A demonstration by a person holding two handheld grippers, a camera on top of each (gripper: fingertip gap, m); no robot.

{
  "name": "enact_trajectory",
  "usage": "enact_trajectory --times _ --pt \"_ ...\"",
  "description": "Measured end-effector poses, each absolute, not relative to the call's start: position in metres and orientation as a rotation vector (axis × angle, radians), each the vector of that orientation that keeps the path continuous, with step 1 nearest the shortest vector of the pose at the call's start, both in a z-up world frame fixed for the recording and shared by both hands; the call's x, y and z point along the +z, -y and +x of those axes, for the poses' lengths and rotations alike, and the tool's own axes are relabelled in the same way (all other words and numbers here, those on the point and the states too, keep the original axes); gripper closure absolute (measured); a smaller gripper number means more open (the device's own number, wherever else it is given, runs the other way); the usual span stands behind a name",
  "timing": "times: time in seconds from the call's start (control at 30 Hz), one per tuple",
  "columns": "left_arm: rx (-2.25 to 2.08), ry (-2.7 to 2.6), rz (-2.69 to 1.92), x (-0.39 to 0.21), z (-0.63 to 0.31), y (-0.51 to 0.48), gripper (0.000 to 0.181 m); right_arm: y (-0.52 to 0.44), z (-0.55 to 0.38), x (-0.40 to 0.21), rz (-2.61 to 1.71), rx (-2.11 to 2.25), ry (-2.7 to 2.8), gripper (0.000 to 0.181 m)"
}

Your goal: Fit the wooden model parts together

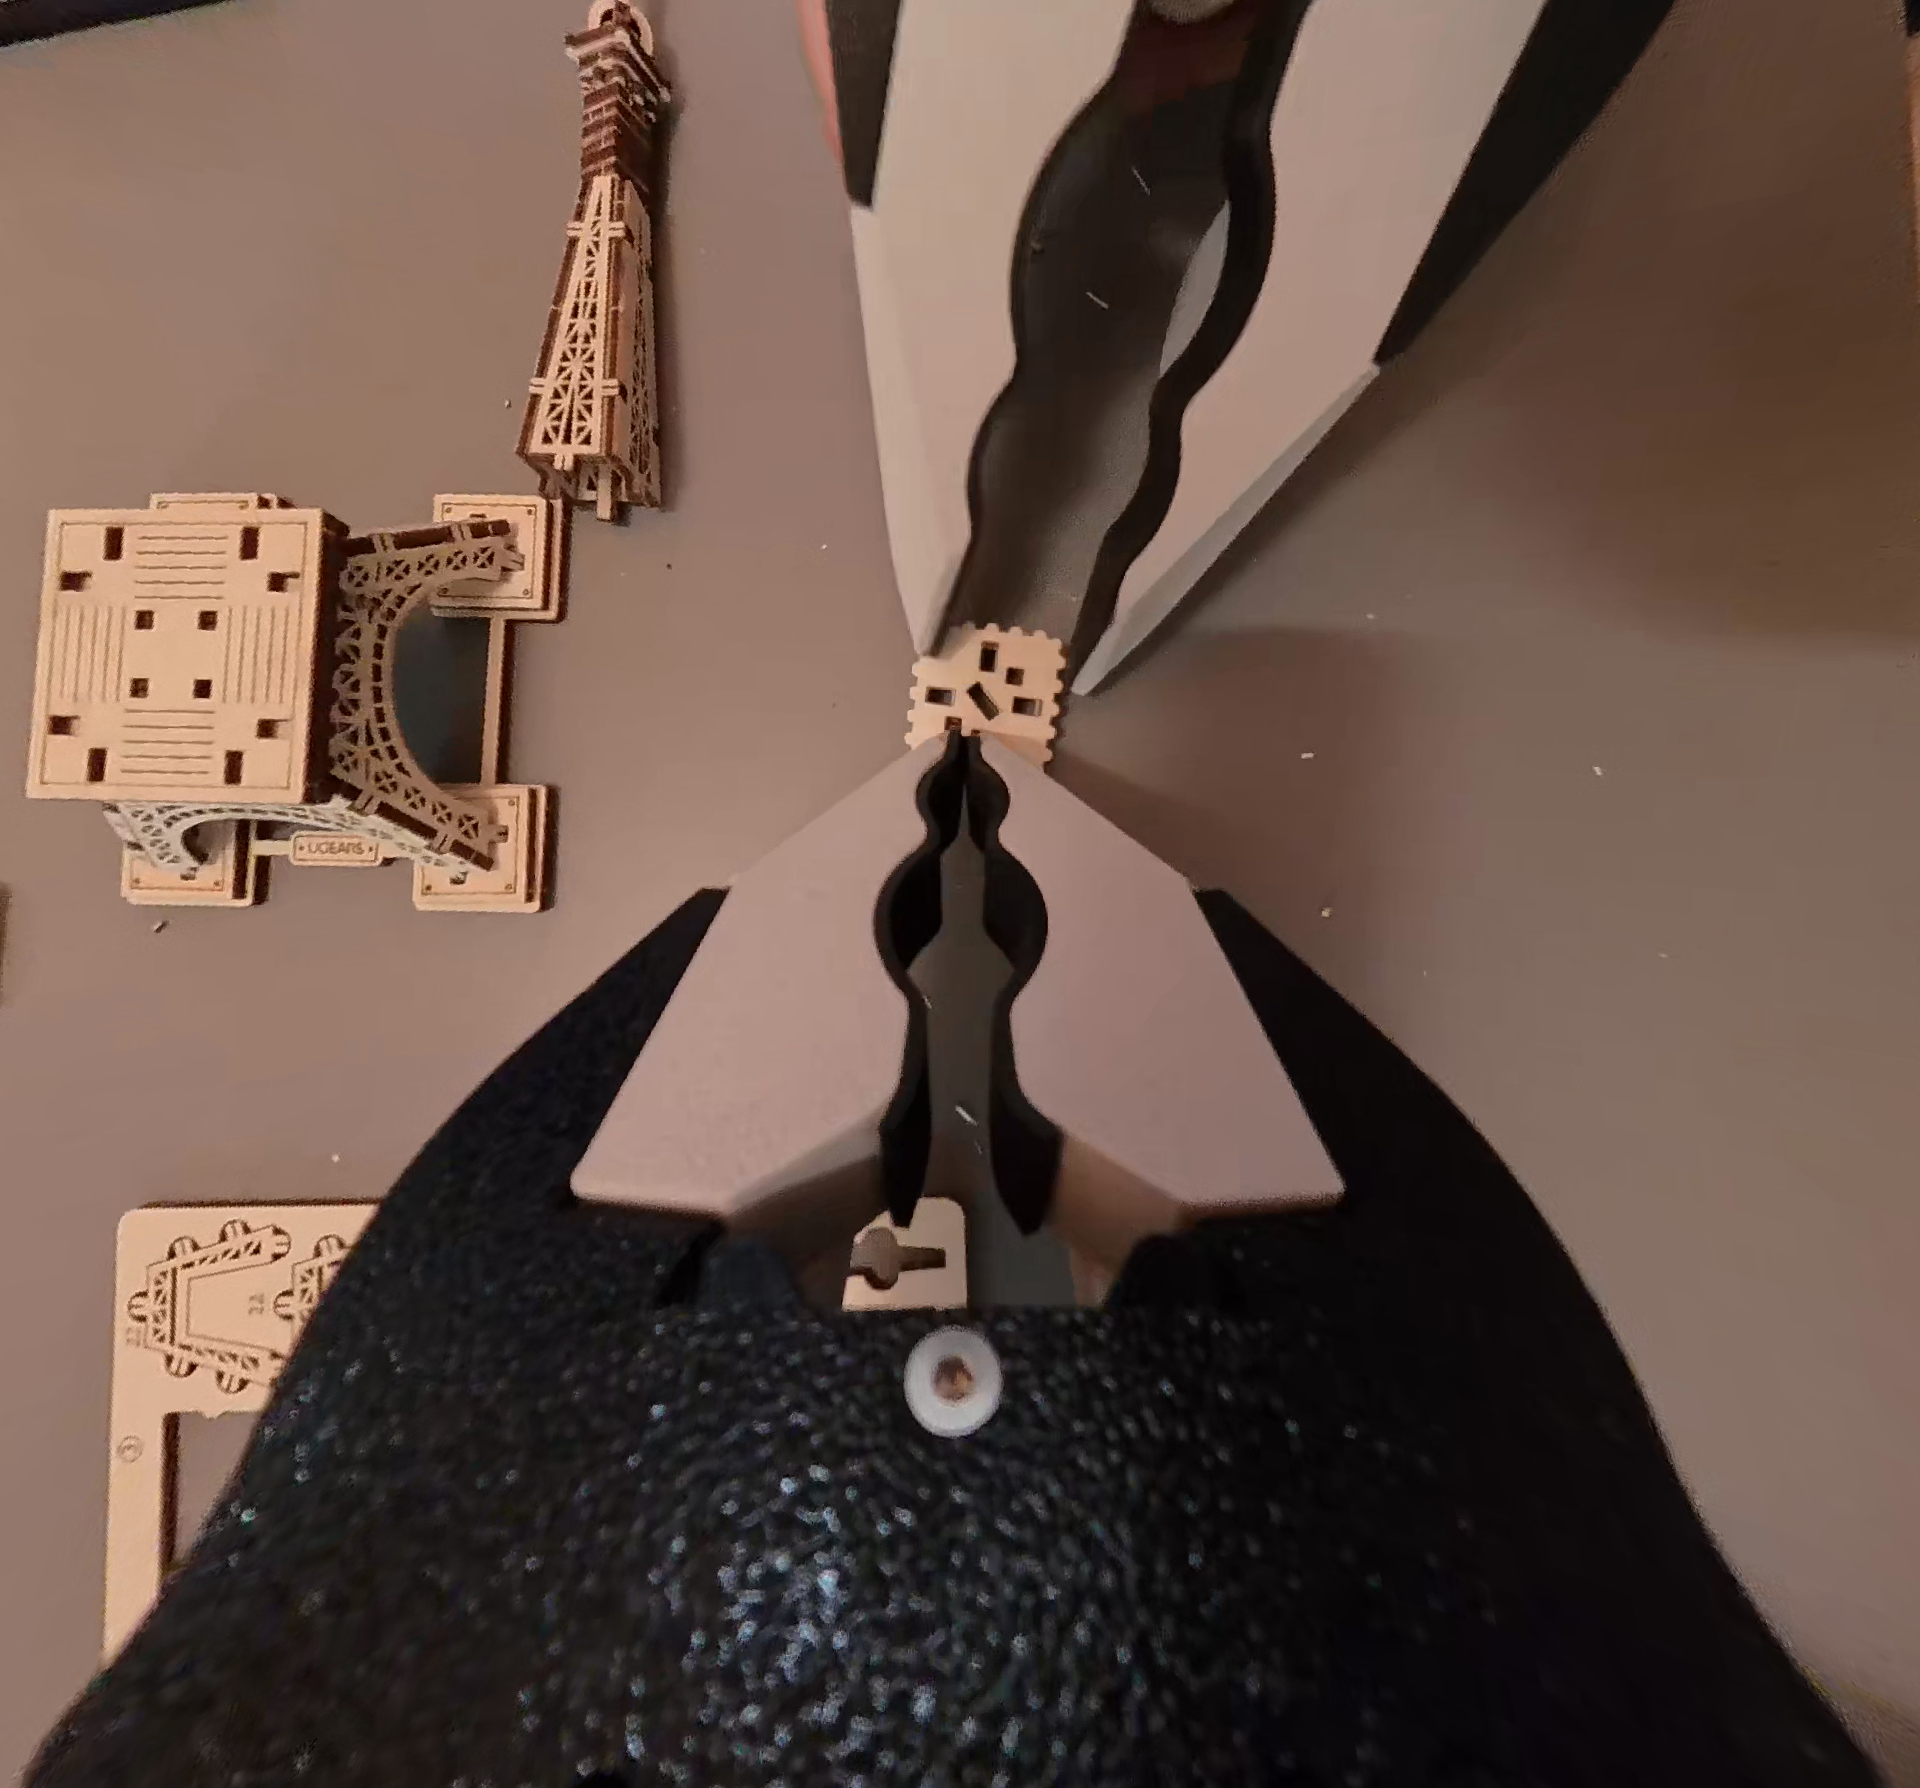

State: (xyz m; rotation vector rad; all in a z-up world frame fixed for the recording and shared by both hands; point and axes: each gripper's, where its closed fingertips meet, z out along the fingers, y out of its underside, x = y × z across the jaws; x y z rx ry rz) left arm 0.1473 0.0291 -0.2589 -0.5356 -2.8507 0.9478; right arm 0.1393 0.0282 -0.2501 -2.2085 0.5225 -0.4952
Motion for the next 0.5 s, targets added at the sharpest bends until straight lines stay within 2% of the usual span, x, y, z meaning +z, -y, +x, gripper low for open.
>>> enact_trajectory --times 0.1,0.17,0.3,0.5 --pt "0.940 2.855 -0.561 -0.258 0.147 -0.029 0.181 -0.026 0.140 -0.242 -2.159 -0.463 -0.544 0.162" --pt "0.961 2.848 -0.562 -0.254 0.147 -0.028 0.181 -0.024 0.144 -0.237 -2.128 -0.460 -0.563 0.173" --pt "1.009 2.830 -0.537 -0.249 0.150 -0.026 0.181 -0.020 0.138 -0.234 -2.129 -0.398 -0.547 0.165" --pt "1.027 2.843 -0.525 -0.249 0.154 -0.019 0.181 -0.012 0.148 -0.232 -2.127 -0.447 -0.562 0.167"
